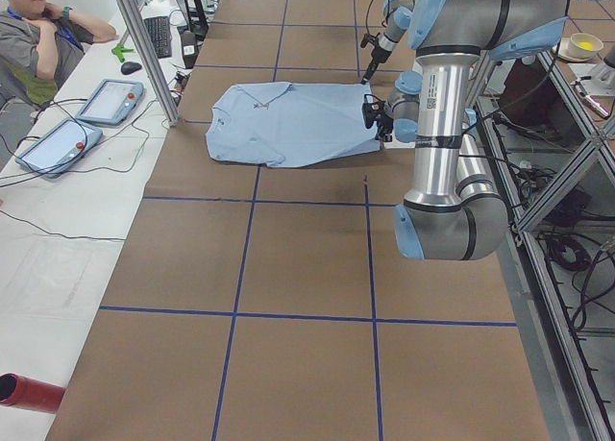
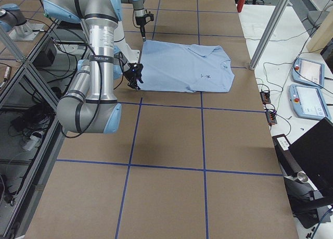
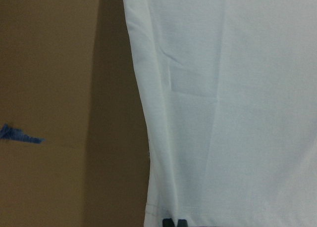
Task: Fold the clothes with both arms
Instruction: 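Lower both grippers and close them on the two hem corners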
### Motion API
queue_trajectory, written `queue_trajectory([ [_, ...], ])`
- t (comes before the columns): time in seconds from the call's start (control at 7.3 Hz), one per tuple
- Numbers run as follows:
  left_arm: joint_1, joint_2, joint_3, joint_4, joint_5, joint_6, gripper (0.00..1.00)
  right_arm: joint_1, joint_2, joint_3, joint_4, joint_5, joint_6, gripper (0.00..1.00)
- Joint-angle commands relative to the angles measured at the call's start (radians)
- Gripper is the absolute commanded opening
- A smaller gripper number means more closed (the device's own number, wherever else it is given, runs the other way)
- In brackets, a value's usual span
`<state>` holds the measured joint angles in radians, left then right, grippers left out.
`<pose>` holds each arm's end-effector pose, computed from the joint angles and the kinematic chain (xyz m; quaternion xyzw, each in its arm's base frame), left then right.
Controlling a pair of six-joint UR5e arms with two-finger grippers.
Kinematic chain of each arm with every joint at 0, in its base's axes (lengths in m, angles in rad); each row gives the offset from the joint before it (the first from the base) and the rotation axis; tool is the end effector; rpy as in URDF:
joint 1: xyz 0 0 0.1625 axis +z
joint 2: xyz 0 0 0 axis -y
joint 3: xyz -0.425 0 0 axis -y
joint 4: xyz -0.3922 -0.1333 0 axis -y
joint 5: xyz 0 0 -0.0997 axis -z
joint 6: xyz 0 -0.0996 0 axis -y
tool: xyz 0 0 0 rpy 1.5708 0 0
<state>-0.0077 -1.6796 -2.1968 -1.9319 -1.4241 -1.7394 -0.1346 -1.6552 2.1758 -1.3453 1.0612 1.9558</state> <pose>0.4692 -0.1515 0.2784 0.0206 0.5229 -0.1130 0.8446 -0.4571 -0.1216 0.3871 0.1362 -0.4011 0.2037 0.8826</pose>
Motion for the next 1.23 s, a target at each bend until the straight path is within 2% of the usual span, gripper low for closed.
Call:
queue_trajectory([
  [0.0,0.0,0.0,-0.003,-0.001,0.001,0.0,0.0,-0.016,0.002,-0.002,0.0,-0.021,0.0,0.54],
  [0.14,0.0,0.0,-0.004,-0.001,0.001,0.0,0.0,-0.02,0.002,-0.005,0.0,-0.029,0.0,0.5],
  [0.55,0.0,0.0,-0.012,-0.001,0.001,0.0,0.0,-0.025,0.003,-0.024,0.0,-0.032,0.0,0.49],
  [0.68,0.0,0.0,-0.012,-0.001,0.001,0.0,0.0,-0.025,0.011,-0.025,0.0,-0.032,0.0,0.45],
  [0.82,0.0,0.0,-0.012,-0.001,0.001,0.0,0.0,-0.025,0.024,-0.033,0.0,-0.032,0.0,0.2],
  [0.96,0.0,0.0,-0.012,-0.001,0.001,0.0,0.0,-0.025,0.025,-0.034,0.0,-0.032,0.0,0.0],
  [1.1,0.0,0.0,-0.012,-0.001,0.001,0.0,0.0,-0.025,0.023,-0.037,-0.002,-0.035,-0.001,0.0],
])
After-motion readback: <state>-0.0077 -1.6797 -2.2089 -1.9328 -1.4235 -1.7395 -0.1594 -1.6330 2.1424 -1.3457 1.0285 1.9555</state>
